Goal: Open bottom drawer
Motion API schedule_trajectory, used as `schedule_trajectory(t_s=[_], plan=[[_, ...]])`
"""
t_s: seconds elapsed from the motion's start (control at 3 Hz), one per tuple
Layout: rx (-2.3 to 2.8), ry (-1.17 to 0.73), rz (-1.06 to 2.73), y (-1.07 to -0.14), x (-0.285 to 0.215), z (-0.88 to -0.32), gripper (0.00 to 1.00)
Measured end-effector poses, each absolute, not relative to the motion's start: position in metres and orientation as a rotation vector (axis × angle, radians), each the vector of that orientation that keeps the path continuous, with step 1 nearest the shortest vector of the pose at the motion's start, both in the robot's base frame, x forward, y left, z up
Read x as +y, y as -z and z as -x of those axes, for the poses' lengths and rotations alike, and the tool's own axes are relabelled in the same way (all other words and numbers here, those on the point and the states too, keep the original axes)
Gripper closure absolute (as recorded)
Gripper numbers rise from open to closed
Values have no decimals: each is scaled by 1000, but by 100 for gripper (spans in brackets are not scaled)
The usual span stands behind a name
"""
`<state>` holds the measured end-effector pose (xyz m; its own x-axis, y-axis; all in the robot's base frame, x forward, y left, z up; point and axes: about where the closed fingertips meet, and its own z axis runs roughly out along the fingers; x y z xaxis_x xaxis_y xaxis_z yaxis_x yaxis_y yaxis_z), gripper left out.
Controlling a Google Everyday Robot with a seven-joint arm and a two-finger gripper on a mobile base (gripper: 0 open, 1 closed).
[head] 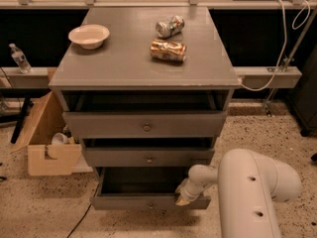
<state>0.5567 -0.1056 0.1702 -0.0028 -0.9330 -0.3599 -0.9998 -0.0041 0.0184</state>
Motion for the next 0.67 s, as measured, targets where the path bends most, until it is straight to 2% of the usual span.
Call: schedule_trajectory(t_s=[0.67], plan=[[2027, -397, 2029, -170, -106, -557, 50]])
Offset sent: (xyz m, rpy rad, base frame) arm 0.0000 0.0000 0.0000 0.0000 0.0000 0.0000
